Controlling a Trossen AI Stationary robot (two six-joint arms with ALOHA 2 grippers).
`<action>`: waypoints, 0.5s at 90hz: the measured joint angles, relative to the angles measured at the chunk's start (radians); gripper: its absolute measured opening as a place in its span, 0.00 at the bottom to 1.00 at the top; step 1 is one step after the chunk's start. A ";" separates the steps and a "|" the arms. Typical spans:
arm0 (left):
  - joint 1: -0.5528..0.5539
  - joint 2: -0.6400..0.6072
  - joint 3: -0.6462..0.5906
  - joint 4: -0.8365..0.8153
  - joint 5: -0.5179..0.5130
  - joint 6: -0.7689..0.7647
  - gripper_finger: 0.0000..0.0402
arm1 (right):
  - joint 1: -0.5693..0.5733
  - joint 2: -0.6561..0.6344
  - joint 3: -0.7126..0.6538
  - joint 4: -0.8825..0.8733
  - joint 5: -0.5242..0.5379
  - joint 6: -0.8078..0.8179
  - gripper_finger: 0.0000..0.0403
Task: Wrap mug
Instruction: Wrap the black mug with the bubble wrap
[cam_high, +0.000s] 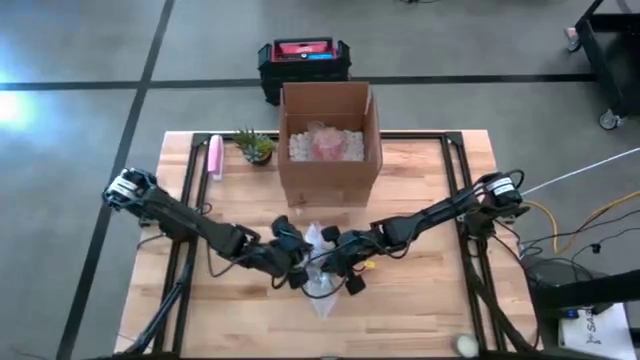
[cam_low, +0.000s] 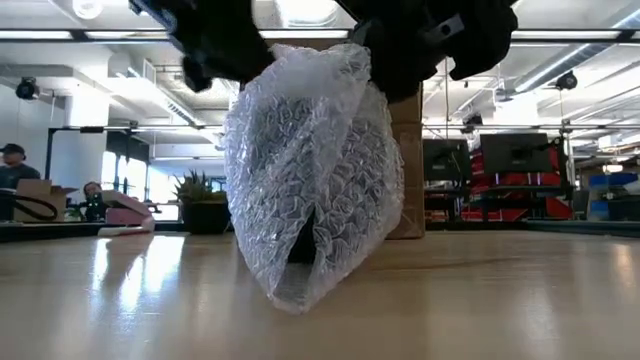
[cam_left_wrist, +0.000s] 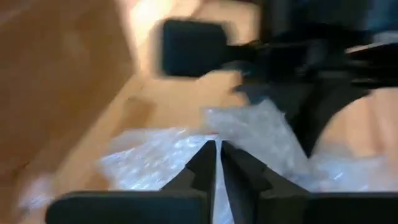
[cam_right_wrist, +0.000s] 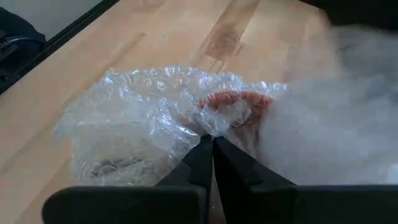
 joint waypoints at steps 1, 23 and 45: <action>0.000 0.005 0.000 0.014 0.011 0.008 0.01 | 0.000 0.000 0.000 0.000 0.000 0.000 0.01; -0.004 0.055 0.011 0.095 0.115 0.019 0.00 | 0.000 0.000 0.000 -0.005 -0.002 0.000 0.01; -0.005 0.056 -0.008 0.091 0.148 0.011 0.00 | 0.000 -0.003 0.037 -0.063 0.002 -0.001 0.01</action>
